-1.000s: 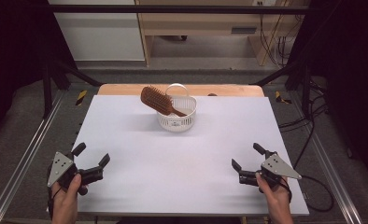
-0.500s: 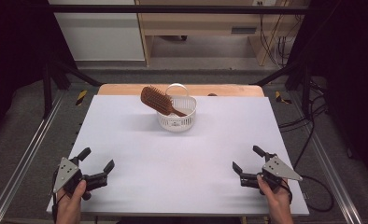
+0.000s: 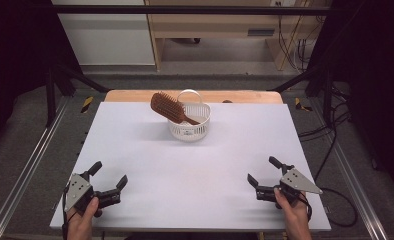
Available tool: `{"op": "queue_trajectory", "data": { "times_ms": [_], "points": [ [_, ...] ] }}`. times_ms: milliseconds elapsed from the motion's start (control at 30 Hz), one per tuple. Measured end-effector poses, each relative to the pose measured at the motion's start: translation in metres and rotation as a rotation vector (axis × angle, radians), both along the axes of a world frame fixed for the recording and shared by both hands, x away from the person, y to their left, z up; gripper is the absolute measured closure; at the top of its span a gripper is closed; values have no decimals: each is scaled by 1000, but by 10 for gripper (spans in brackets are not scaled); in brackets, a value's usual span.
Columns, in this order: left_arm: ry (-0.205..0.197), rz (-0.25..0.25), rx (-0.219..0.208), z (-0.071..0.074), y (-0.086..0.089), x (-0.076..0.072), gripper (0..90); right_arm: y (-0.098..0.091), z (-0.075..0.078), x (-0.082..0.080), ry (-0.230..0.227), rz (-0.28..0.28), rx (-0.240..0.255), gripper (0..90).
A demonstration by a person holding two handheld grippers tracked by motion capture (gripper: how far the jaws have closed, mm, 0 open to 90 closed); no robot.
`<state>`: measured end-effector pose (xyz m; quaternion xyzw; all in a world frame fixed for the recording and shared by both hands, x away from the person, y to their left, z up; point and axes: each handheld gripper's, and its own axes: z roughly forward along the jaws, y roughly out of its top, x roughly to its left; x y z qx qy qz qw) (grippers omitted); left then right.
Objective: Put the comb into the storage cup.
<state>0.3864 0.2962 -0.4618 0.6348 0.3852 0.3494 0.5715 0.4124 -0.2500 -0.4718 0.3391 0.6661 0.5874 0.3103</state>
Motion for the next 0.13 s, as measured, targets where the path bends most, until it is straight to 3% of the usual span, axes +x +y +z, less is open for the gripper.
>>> {"op": "queue_trajectory", "data": {
  "times_ms": [133],
  "points": [
    [-2,17,-1,-1,6,-1,12,0,0,0,-3,-8,1,34]
  ]
}}
